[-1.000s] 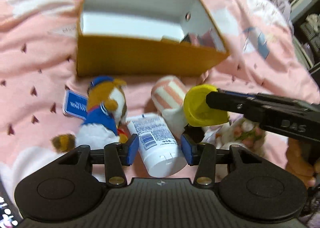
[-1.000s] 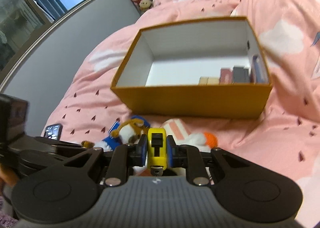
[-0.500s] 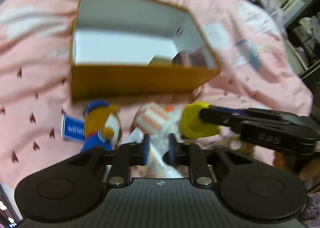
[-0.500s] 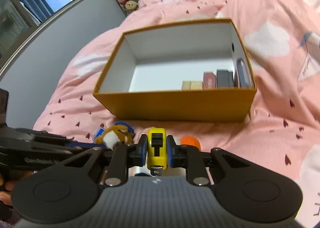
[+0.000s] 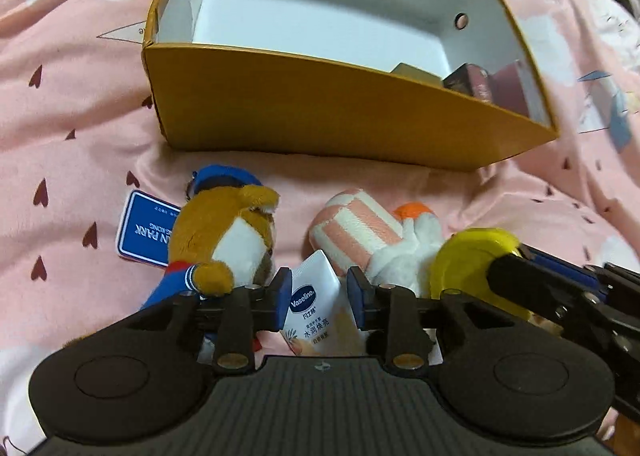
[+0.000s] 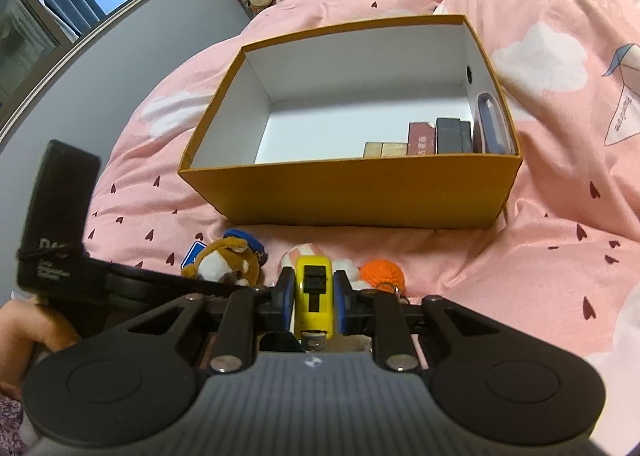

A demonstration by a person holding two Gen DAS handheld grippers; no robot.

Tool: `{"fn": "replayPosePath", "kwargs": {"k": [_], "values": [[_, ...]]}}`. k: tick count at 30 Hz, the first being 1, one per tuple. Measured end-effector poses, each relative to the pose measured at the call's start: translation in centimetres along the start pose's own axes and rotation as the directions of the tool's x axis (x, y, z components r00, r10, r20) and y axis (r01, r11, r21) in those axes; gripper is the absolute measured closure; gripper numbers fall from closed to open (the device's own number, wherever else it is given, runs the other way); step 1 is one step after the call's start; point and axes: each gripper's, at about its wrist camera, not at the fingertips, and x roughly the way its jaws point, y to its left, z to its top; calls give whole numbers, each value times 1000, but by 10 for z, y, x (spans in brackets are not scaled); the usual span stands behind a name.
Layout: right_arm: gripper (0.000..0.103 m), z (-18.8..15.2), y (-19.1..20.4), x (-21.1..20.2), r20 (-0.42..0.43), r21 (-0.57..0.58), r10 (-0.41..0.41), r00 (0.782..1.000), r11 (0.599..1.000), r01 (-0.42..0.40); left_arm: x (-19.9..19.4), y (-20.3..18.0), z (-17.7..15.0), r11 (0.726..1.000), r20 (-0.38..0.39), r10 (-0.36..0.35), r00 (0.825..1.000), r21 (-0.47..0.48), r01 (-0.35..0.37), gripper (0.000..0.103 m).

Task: Organize objects
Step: 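Hold the tape measure in the right gripper while the left gripper pushes toward the lotion tube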

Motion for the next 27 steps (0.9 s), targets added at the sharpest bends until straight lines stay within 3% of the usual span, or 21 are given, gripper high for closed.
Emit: {"fn": "replayPosePath", "kwargs": {"k": [5, 8, 13, 21, 27], "values": [[82, -1, -2, 2, -13, 13, 8, 1000, 1000, -8, 2, -7, -5, 995, 4, 46, 999, 85, -46, 66], [82, -3, -2, 2, -11, 15, 10, 1000, 1000, -10, 4, 2, -8, 996, -41, 32, 999, 81, -29, 66], [82, -4, -1, -2, -8, 11, 8, 1000, 1000, -7, -3, 13, -15, 998, -36, -13, 999, 59, 15, 66], [82, -7, 2, -2, -9, 10, 3, 1000, 1000, -3, -16, 35, -18, 996, -56, -86, 995, -38, 84, 66], [82, -7, 4, -2, -10, -5, -3, 1000, 1000, 3, -26, 62, -27, 961, -50, -169, 984, -231, 153, 68]]}}
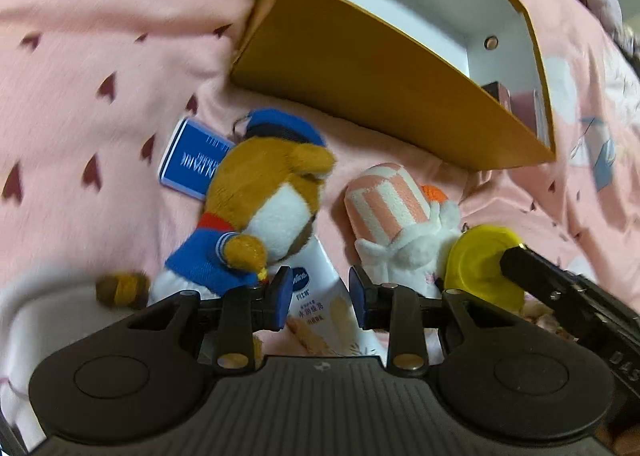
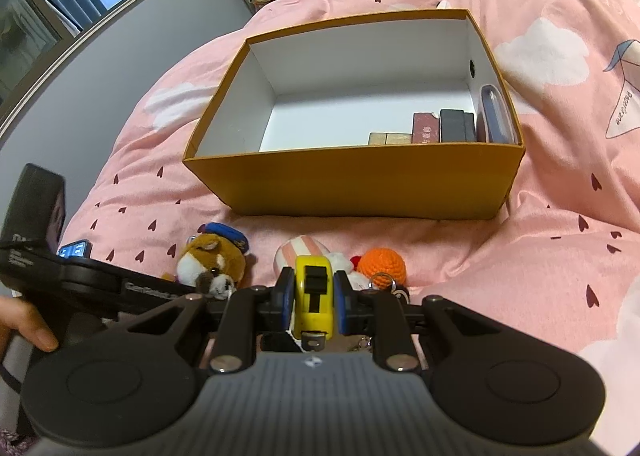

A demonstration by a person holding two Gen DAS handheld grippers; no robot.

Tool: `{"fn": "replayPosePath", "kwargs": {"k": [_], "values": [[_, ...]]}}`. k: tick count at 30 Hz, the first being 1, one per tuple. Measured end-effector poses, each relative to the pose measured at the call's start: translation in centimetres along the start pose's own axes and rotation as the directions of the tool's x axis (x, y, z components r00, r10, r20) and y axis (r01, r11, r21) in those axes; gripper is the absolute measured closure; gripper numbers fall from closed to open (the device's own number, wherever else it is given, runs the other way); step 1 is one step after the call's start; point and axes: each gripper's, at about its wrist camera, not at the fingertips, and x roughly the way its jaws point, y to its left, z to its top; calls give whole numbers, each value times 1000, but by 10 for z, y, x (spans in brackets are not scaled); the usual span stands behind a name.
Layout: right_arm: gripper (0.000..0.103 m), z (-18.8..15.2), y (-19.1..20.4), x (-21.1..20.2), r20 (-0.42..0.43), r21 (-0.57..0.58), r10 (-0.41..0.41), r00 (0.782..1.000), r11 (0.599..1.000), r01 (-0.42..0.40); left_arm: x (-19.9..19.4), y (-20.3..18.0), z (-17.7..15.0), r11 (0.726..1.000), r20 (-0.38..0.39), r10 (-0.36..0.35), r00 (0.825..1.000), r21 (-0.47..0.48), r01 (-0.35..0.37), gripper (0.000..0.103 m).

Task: Organize objects
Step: 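Hold the tape measure in the right gripper while the left gripper pushes toward the lotion tube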

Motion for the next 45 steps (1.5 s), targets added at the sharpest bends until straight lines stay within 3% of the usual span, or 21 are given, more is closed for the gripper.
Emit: {"fn": "replayPosePath", "kwargs": {"k": [6, 7, 8, 12, 19, 24, 33, 40, 45], "values": [[82, 1, 1, 1, -5, -6, 0, 1000, 1000, 0, -10, 8, -7, 998, 7, -15, 1000, -57, 16, 72], [82, 1, 1, 2, -7, -7, 1, 1000, 1000, -1, -12, 7, -8, 999, 12, 11, 1000, -51, -11, 83], [82, 1, 2, 2, -10, -9, 4, 1000, 1000, -4, -13, 5, -9, 999, 16, 31, 999, -34, -30, 84], [81, -1, 6, 6, -31, -15, 28, 999, 999, -28, -6, 1, -8, 999, 24, 33, 999, -10, -33, 83], [79, -4, 9, 15, -59, 9, 35, 998, 999, -35, 19, 3, 1, 997, -6, -34, 999, -69, 34, 76], [77, -4, 9, 18, -63, 6, 11, 998, 1000, -11, 12, -10, -4, 999, 7, 36, 999, 18, -37, 72], [81, -13, 28, 27, -109, -97, 73, 991, 992, -84, 11, 10, -6, 993, -24, -13, 1000, -119, 10, 76], [80, -15, 28, 37, -155, -99, 92, 984, 989, -108, 30, -8, -6, 997, -10, 69, 998, -36, -69, 74], [81, -22, 32, 51, -197, -81, 110, 974, 988, -128, 30, -5, -9, 998, 4, 54, 999, -29, -54, 74]]}}
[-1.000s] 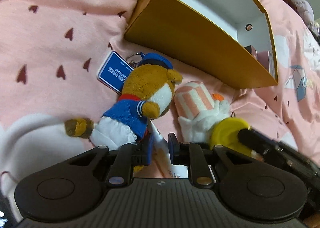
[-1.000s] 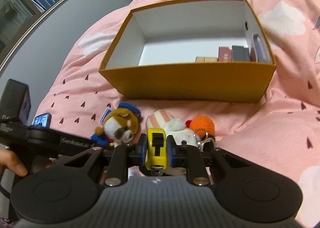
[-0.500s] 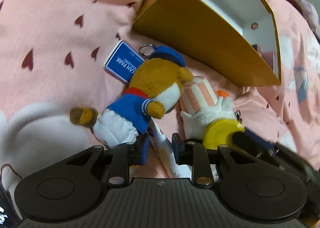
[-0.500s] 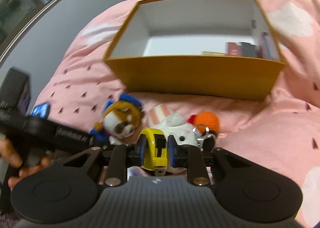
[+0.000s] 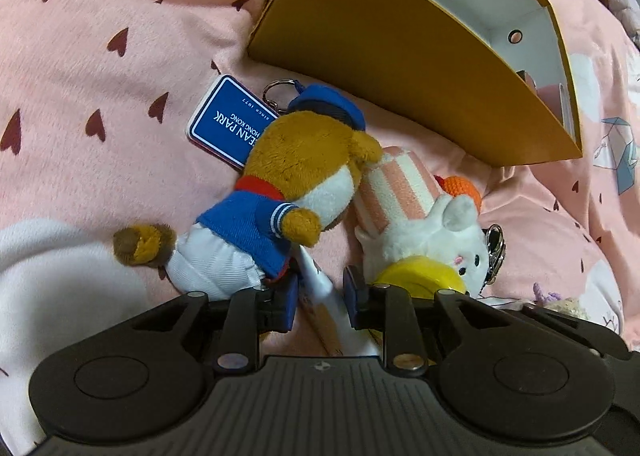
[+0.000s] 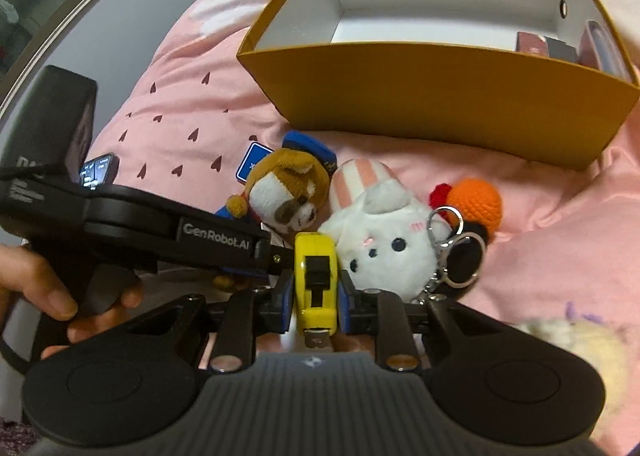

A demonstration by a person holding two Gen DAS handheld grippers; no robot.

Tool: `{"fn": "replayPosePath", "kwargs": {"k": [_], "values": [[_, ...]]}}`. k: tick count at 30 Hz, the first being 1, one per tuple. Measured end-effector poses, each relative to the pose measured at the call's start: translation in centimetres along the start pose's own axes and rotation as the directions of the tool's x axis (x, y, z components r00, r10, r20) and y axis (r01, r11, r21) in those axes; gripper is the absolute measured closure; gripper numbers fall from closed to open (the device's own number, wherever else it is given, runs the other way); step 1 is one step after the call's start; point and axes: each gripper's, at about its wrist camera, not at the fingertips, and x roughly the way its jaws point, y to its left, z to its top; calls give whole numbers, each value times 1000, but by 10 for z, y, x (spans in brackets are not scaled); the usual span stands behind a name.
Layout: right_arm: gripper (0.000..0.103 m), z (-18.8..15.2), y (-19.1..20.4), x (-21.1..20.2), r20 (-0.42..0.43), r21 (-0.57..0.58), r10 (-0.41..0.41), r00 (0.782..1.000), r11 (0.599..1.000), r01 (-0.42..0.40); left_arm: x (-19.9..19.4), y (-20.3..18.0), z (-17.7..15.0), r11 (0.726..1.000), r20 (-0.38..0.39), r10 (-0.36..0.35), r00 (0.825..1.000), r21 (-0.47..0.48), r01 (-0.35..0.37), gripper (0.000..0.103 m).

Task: Organize objects
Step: 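Hold the tape measure in the right gripper while the left gripper pushes toward the lotion tube, then carry the lotion tube with the left gripper while the right gripper carries the tape measure into the orange box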

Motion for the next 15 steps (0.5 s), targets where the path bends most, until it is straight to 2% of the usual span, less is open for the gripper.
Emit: {"fn": "replayPosePath", "kwargs": {"k": [5, 10, 15], "values": [[82, 1, -2, -10, 30, 7, 3, 1000, 1000, -3, -11, 9, -4, 998, 12, -67, 998, -22, 67, 79], [82, 6, -9, -42, 118, 10, -38, 992, 999, 37, -33, 4, -2, 989, 37, -151, 988, 13, 150, 89], [82, 15, -18, -65, 189, 35, -82, 978, 996, 77, -55, -9, 0, 978, 83, -201, 976, 80, 195, 90]]}}
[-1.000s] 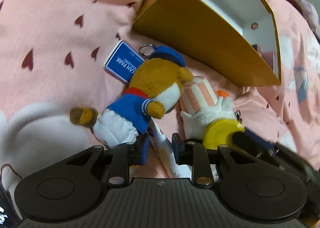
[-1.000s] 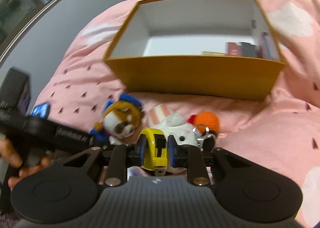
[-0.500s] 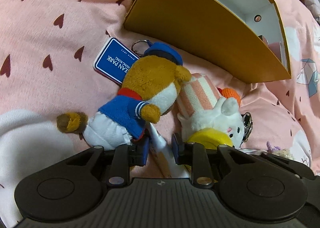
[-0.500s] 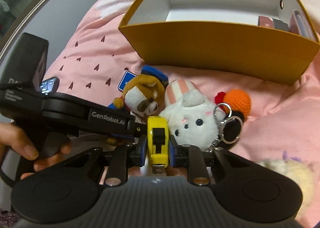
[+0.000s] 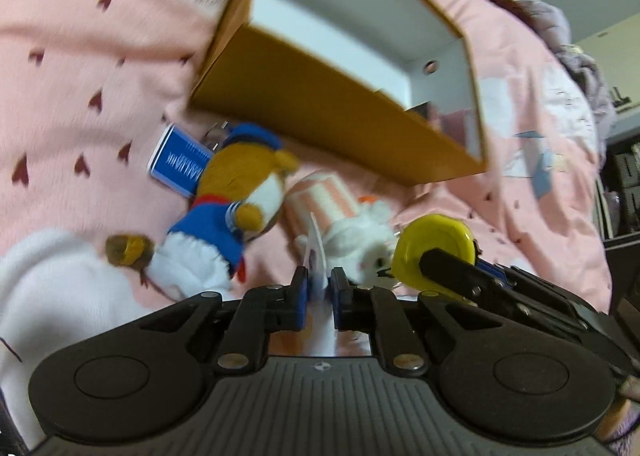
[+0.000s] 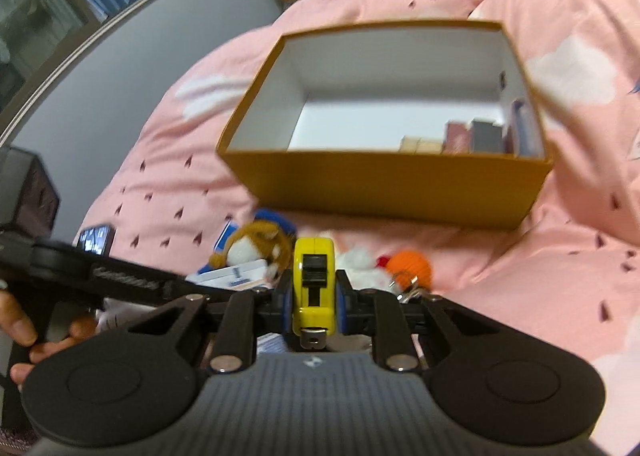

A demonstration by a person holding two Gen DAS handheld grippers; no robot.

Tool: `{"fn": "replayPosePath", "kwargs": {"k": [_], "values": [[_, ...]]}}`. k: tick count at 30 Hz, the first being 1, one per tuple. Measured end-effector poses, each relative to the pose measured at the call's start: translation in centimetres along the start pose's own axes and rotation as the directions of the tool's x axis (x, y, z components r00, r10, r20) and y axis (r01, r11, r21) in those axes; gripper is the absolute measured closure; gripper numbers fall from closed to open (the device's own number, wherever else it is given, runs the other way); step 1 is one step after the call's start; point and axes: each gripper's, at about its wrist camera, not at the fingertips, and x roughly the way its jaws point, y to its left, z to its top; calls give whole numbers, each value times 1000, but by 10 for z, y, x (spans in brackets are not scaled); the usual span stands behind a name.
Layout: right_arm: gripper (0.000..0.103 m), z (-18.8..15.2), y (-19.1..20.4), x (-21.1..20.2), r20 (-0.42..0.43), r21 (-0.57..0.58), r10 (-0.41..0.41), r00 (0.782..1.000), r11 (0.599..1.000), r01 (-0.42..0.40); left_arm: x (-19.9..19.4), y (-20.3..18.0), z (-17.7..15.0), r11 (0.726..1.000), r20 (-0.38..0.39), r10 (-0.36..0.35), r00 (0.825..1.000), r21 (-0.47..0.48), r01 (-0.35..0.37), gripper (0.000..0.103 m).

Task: Organize objects
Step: 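Carry the lotion tube with the left gripper while the right gripper carries the tape measure into the orange box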

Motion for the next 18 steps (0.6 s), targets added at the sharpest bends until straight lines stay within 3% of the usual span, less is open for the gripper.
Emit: {"fn": "replayPosePath", "kwargs": {"k": [9, 13, 18], "values": [[82, 27, -15, -9, 67, 40, -33, 997, 999, 30, -41, -35, 26, 993, 156, -52, 986, 110, 35, 91], [82, 53, -22, -8, 102, 59, -31, 994, 998, 25, -57, -47, 45, 987, 247, -109, 963, 144, 75, 91], [82, 89, -32, 11, 114, 102, -7, 993, 995, -4, -68, -68, 73, 981, 360, -94, 928, 195, 24, 91]]}}
